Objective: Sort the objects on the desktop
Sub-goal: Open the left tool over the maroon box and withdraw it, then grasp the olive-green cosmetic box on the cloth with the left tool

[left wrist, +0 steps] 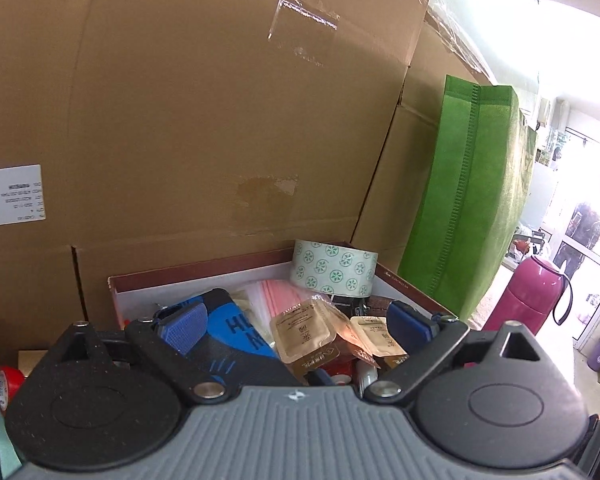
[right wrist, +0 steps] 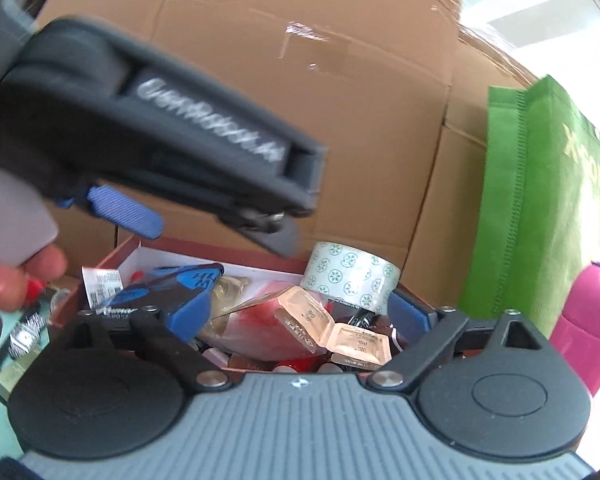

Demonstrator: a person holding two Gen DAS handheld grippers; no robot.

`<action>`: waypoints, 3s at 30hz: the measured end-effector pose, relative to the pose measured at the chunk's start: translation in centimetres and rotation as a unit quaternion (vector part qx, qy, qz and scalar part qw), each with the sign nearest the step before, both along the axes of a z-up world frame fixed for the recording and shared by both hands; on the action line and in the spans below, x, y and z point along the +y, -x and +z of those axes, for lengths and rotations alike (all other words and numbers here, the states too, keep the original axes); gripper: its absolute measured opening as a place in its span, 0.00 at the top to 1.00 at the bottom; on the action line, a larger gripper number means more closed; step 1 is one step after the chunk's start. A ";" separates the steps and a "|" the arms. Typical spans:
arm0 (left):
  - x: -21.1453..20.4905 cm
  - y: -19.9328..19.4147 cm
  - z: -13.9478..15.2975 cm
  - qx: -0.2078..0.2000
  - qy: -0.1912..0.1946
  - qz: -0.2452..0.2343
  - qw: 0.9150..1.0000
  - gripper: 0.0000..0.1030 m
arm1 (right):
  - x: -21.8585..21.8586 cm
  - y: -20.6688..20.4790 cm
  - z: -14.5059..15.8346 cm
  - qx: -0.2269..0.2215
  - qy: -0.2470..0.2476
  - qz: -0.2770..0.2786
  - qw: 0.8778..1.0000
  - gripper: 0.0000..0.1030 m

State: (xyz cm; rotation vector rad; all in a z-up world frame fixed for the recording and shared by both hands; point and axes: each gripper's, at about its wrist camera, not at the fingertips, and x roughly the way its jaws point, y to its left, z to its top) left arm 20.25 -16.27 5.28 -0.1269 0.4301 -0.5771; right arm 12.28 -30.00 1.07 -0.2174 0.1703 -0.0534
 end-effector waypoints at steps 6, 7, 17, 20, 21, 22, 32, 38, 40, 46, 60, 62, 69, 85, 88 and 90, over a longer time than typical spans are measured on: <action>1.5 1.6 0.1 0.002 0.004 0.012 1.000 0.04 | -0.6 0.5 0.7 0.007 -0.041 0.006 0.999 0.08; 1.7 1.9 0.1 0.003 0.003 0.015 1.000 0.04 | -0.5 0.7 0.7 0.008 -0.042 0.007 0.999 0.08; 4.7 5.0 -1.0 0.027 0.012 0.036 0.999 0.04 | 0.5 2.8 1.1 0.015 -0.064 0.027 0.997 0.08; 6.1 6.3 -2.1 0.042 0.014 0.046 0.998 0.04 | 1.1 3.8 1.1 0.018 -0.071 0.038 0.997 0.08; 6.5 6.8 -2.4 0.047 0.015 0.049 0.998 0.04 | 1.2 4.1 1.0 0.020 -0.072 0.042 0.996 0.08; 7.0 7.3 -2.8 0.050 0.018 0.054 0.997 0.04 | 1.5 4.4 1.0 0.023 -0.073 0.046 0.996 0.08; 10.5 11.0 -5.1 0.072 0.011 0.085 0.994 0.04 | 5.2 7.2 -0.6 0.061 -0.062 0.098 0.991 0.07; 11.9 11.1 -6.7 0.111 0.015 0.098 0.989 0.04 | 7.0 8.0 -1.7 0.092 -0.056 0.122 0.987 0.07; 12.4 10.9 -7.0 0.118 0.019 0.103 0.987 0.04 | 7.4 8.0 -2.0 0.101 -0.056 0.126 0.985 0.07; 13.4 10.8 -7.6 0.132 0.033 0.100 0.986 0.10 | 8.6 7.7 -3.2 0.130 -0.062 0.134 0.980 0.07; 12.6 6.4 -7.6 0.140 0.007 0.070 0.988 0.41 | 10.4 5.2 -4.8 0.177 -0.071 0.130 0.973 0.19; 12.6 5.6 -7.6 0.144 0.004 0.066 0.987 0.44 | 10.7 4.6 -4.7 0.180 -0.072 0.129 0.973 0.20; 12.5 2.9 -8.6 0.172 -0.001 0.052 0.984 0.63 | 11.6 1.9 -5.1 0.191 -0.080 0.125 0.970 0.41; 12.7 1.2 -10.1 0.189 0.002 0.052 0.981 0.67 | 12.7 -0.4 -5.8 0.230 -0.083 0.137 0.960 0.74; 12.7 1.1 -10.3 0.189 0.006 0.057 0.980 0.64 | 12.7 -0.5 -5.8 0.233 -0.085 0.136 0.959 0.74; 12.5 1.3 -10.1 0.182 -0.004 0.052 0.982 0.67 | 12.7 -0.6 -5.9 0.236 -0.087 0.135 0.958 0.74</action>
